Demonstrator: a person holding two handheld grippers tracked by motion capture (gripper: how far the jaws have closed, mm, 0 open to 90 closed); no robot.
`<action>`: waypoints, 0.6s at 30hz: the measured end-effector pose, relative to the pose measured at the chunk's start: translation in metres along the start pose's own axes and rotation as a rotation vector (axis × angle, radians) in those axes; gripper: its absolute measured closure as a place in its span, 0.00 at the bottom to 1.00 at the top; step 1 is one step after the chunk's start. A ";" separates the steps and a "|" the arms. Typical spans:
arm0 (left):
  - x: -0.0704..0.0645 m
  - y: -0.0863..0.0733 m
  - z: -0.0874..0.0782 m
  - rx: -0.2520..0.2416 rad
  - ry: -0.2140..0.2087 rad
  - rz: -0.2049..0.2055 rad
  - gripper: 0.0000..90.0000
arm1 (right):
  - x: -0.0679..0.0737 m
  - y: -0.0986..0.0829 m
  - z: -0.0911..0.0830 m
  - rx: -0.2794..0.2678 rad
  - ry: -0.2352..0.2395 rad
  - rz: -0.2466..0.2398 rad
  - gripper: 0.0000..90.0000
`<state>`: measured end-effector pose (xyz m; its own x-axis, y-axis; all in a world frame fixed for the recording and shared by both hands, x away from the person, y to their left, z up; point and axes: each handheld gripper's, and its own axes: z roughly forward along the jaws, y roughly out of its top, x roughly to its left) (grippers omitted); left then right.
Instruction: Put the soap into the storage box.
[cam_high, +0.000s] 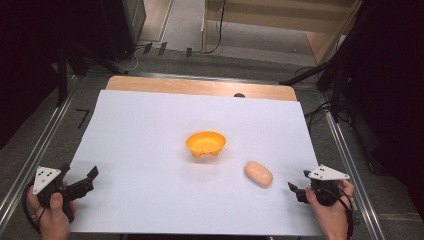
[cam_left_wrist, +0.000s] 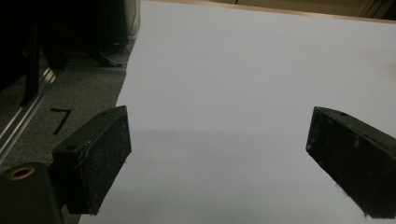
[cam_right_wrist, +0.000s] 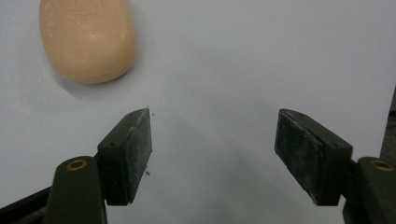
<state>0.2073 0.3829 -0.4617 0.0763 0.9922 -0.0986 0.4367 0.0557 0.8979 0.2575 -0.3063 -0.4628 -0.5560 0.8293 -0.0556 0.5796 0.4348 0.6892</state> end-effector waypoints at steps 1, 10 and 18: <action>0.000 0.000 0.000 0.000 0.000 0.000 0.08 | 0.000 0.002 0.001 0.010 -0.001 -0.006 0.31; 0.000 0.000 0.000 0.000 -0.003 0.000 0.08 | 0.001 0.021 0.008 0.120 0.051 -0.074 0.27; 0.000 0.000 0.000 0.003 -0.001 0.004 0.08 | 0.003 0.035 0.019 0.223 0.084 -0.122 0.25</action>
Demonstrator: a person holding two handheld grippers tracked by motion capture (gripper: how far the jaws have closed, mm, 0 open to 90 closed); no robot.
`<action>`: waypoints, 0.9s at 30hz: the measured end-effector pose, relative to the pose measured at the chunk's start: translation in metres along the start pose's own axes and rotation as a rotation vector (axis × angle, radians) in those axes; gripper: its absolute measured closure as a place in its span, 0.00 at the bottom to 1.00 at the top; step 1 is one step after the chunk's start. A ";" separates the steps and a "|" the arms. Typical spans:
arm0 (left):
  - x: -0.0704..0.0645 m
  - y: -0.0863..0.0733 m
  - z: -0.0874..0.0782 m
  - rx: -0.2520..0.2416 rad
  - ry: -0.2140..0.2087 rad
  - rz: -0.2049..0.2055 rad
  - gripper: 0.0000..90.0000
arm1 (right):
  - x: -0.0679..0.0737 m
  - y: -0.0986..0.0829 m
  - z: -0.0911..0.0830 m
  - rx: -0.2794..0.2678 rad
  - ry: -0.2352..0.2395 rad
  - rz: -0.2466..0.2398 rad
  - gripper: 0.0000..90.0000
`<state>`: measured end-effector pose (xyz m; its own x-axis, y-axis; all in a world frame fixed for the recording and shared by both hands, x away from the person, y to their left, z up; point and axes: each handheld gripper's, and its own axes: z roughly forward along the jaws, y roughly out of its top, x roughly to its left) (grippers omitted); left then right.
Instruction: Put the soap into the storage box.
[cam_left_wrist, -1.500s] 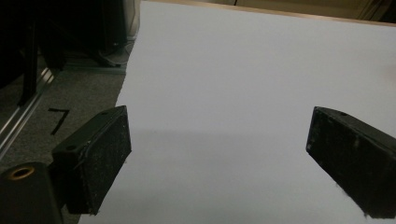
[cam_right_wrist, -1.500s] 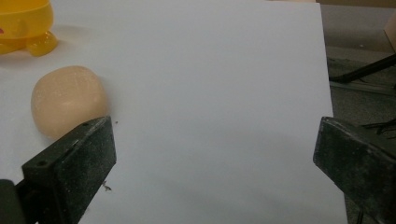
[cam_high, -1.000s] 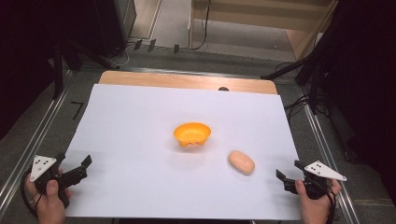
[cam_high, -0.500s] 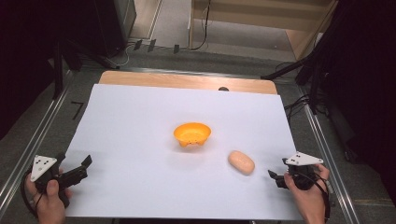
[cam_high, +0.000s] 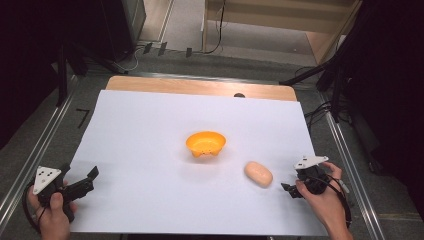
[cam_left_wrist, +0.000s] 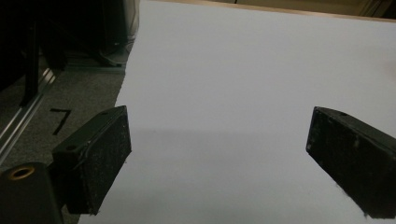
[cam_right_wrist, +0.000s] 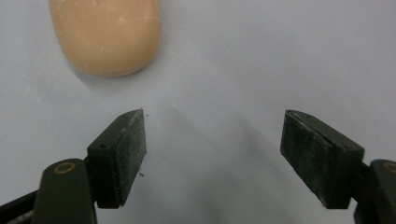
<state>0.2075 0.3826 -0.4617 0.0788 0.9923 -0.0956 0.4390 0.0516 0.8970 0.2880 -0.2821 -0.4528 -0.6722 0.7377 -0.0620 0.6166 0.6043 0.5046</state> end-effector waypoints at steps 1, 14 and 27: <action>0.000 0.000 0.000 0.000 0.000 0.001 0.08 | -0.001 0.001 0.001 0.007 0.007 -0.007 0.25; 0.000 0.000 0.000 0.000 -0.002 0.000 0.08 | 0.003 0.021 0.010 0.137 0.036 -0.071 0.17; 0.000 0.000 0.000 -0.001 -0.005 -0.001 0.08 | 0.014 0.047 0.016 0.201 0.105 -0.127 0.13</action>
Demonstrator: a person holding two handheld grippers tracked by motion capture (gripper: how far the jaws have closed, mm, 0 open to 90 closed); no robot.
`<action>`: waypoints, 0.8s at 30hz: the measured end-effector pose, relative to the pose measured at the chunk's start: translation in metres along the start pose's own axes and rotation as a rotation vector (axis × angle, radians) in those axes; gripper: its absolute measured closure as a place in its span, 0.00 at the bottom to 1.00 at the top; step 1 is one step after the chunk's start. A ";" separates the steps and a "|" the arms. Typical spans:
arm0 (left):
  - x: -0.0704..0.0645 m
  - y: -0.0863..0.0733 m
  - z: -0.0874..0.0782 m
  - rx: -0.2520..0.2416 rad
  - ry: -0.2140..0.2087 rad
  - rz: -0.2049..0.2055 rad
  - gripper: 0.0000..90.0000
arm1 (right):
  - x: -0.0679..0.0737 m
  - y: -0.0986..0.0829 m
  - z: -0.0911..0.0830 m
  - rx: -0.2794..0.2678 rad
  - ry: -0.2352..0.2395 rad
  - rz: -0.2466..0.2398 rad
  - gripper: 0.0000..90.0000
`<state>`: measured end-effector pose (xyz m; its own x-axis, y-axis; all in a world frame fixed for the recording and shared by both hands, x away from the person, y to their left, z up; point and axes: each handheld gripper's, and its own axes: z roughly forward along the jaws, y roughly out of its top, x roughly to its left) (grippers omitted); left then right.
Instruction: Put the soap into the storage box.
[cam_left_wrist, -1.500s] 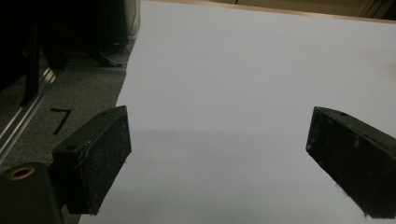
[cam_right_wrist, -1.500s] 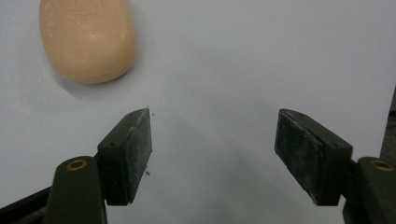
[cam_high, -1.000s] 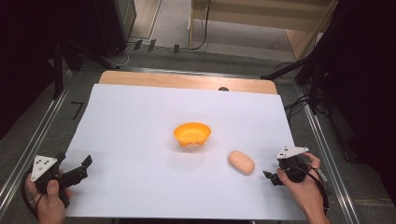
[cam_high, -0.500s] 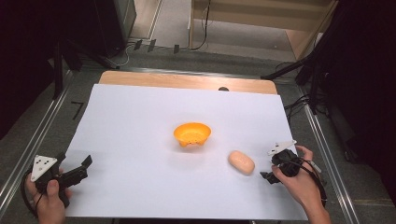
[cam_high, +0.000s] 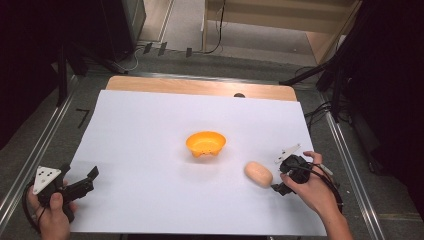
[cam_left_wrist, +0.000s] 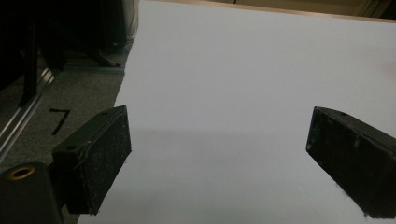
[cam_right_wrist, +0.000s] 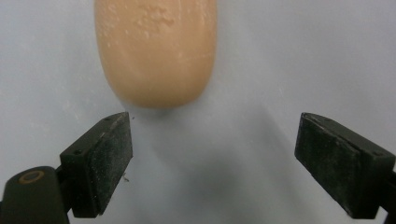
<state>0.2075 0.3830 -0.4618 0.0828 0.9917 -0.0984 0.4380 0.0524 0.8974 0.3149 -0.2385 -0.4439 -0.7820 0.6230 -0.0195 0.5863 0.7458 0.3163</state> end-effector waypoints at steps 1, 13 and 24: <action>0.000 0.000 0.000 0.000 0.000 0.000 0.08 | 0.001 0.003 0.000 -0.001 -0.001 -0.009 0.13; 0.000 0.000 0.000 0.001 0.000 0.002 0.08 | 0.014 0.031 0.008 -0.004 0.037 -0.037 0.14; 0.000 0.000 0.000 0.004 -0.002 0.004 0.08 | 0.020 0.048 0.016 0.013 0.049 -0.025 0.24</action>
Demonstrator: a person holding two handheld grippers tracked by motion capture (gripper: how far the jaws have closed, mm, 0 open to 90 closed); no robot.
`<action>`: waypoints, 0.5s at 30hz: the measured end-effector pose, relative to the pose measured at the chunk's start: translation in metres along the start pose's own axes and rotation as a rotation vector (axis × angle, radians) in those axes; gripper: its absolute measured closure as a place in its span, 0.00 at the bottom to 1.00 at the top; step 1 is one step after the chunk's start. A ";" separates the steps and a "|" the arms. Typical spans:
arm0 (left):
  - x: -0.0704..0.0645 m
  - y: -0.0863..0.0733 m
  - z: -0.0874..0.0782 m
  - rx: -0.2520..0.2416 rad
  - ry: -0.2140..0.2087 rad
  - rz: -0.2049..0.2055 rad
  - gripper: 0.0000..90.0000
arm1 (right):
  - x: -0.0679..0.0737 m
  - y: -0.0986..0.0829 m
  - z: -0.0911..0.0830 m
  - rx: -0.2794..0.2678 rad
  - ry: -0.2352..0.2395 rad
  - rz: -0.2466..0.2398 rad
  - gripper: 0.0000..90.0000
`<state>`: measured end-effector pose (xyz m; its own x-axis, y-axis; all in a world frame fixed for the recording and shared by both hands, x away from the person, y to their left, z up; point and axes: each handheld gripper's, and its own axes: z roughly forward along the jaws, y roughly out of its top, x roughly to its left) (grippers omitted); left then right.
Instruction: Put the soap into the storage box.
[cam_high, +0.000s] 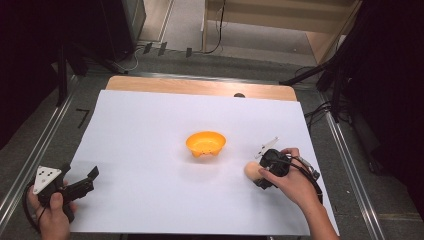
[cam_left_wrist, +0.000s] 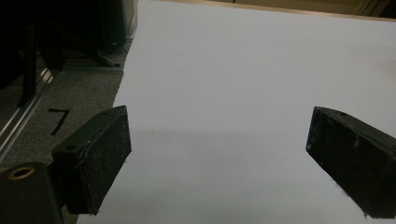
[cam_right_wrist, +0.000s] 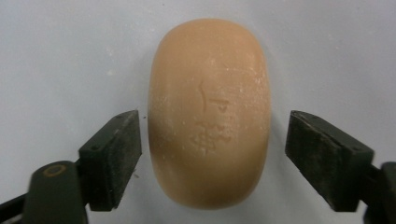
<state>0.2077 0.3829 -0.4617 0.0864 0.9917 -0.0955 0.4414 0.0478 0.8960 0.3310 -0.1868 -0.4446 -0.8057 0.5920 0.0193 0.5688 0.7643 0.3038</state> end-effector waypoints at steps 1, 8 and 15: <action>0.000 0.000 0.000 0.000 0.000 0.000 0.08 | 0.001 0.001 0.001 0.006 0.001 0.003 0.26; 0.000 0.000 0.000 0.001 0.000 0.000 0.08 | 0.002 0.007 0.009 0.032 0.006 0.005 0.36; 0.000 0.000 0.000 0.002 0.001 0.000 0.08 | 0.004 0.011 0.009 0.067 -0.008 0.010 0.37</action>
<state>0.2081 0.3825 -0.4617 0.0857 0.9918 -0.0949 0.4431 0.0474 0.8952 0.3358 -0.1738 -0.4502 -0.7989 0.6014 0.0144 0.5868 0.7737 0.2389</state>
